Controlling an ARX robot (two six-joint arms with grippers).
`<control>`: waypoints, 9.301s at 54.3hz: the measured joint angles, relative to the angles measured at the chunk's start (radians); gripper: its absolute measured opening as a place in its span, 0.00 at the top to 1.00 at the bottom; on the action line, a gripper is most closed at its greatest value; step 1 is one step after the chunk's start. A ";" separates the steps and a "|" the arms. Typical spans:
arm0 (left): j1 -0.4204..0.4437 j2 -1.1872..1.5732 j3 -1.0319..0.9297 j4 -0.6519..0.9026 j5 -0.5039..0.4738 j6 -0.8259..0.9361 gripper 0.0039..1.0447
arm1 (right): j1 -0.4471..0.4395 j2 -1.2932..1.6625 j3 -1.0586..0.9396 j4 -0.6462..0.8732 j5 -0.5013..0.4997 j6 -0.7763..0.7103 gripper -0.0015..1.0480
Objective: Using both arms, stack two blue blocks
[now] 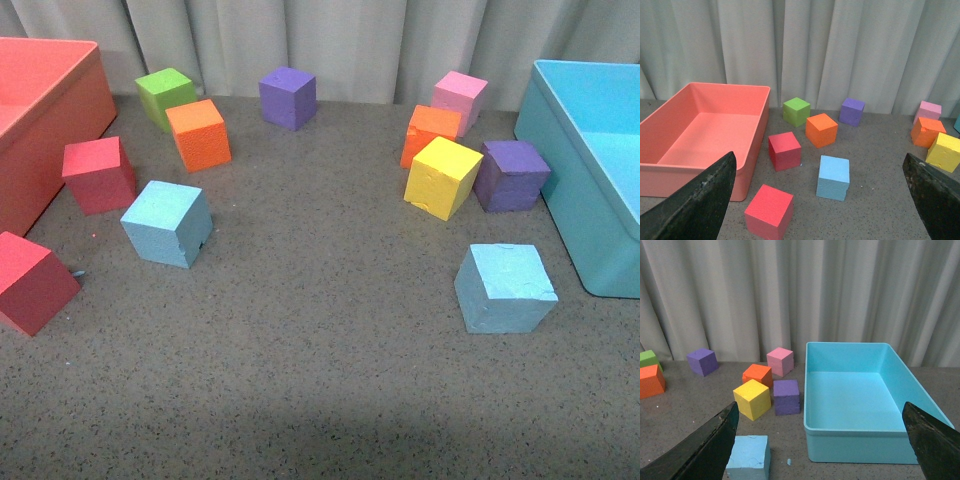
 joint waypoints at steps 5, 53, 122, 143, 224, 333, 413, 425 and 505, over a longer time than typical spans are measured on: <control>0.000 0.000 0.000 0.000 0.000 0.000 0.06 | 0.000 0.000 0.000 0.000 0.000 0.000 0.09; 0.000 0.000 0.000 0.000 0.000 0.000 0.06 | 0.000 0.000 0.000 0.000 0.000 0.000 0.09; 0.000 0.000 0.000 0.000 0.000 0.000 0.06 | 0.271 1.749 0.787 -0.057 0.034 0.262 0.09; 0.000 0.000 0.000 0.000 0.000 0.000 0.06 | 0.295 1.955 0.935 -0.160 0.072 0.303 0.09; 0.000 0.000 0.000 0.000 0.000 0.000 0.06 | 0.570 2.362 1.617 -0.462 0.032 0.465 0.56; 0.000 0.000 0.000 0.000 0.002 0.000 0.06 | 0.122 1.088 0.082 0.987 0.119 0.002 0.99; 0.000 0.000 0.000 0.000 0.002 0.000 0.06 | 0.000 0.207 0.000 0.214 0.003 0.002 0.99; 0.000 0.000 0.000 0.000 0.002 0.000 0.06 | 0.000 0.078 0.000 0.055 0.002 0.002 0.99; -0.108 1.770 0.888 -0.053 0.092 -0.053 0.06 | 0.000 -0.001 0.000 -0.001 0.000 0.001 0.09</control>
